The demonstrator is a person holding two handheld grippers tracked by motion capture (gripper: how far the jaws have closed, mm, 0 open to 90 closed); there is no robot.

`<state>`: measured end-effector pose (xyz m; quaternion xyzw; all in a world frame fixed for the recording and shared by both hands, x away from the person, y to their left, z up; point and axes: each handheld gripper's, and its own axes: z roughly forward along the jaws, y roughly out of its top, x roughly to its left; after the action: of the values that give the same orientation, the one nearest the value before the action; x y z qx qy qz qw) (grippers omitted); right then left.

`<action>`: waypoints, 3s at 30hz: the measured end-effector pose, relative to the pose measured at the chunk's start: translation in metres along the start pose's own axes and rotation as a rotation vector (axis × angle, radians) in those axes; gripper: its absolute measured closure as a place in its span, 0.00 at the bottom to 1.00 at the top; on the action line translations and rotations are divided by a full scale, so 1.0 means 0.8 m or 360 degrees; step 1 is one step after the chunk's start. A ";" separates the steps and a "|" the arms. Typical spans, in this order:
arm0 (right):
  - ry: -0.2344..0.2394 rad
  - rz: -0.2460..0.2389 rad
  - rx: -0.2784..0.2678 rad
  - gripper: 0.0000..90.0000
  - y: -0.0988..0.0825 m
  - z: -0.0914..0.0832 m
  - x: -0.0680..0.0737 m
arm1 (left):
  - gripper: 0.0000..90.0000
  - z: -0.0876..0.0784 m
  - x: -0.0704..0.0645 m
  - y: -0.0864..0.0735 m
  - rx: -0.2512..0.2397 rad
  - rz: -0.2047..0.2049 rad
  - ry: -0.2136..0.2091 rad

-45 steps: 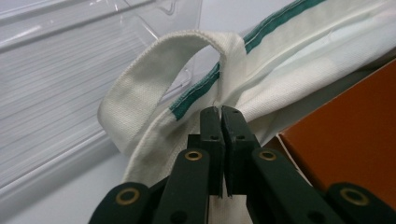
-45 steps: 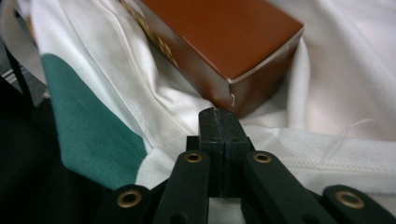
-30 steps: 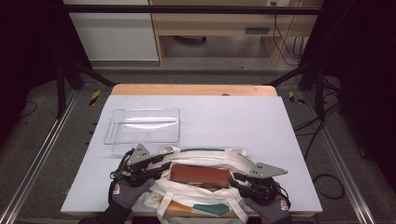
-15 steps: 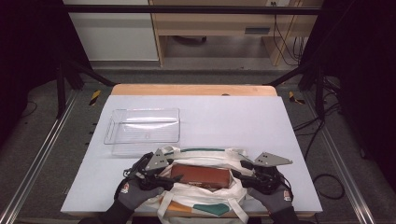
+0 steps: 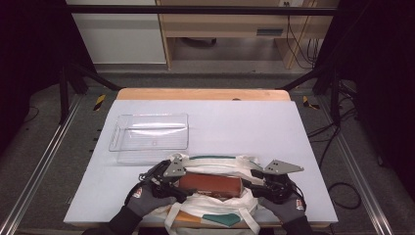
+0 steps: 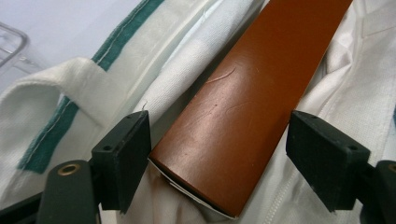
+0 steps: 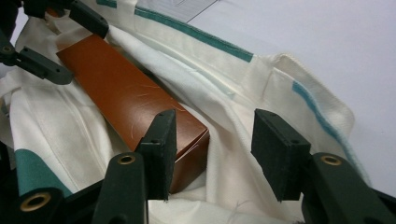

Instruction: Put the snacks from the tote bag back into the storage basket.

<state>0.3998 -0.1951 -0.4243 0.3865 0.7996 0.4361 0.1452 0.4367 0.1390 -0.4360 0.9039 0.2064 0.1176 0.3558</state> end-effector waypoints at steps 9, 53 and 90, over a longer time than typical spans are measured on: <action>0.0060 -0.0051 0.0065 0.58 -0.005 0.008 0.016 | 0.23 0.005 0.004 0.003 0.0046 0.0067 -0.0053; 0.0007 -0.0012 -0.0098 0.62 -0.004 -0.007 0.009 | 0.30 -0.001 -0.024 0.018 0.0145 0.0049 -0.0063; -0.0196 0.0086 -0.0264 0.28 0.009 -0.028 -0.016 | 0.42 0.050 -0.024 0.042 0.0337 0.0197 -0.0221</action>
<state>0.3990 -0.2160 -0.4070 0.4206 0.7396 0.4799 0.2139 0.4434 0.0841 -0.4428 0.9533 0.1366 0.0541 0.2638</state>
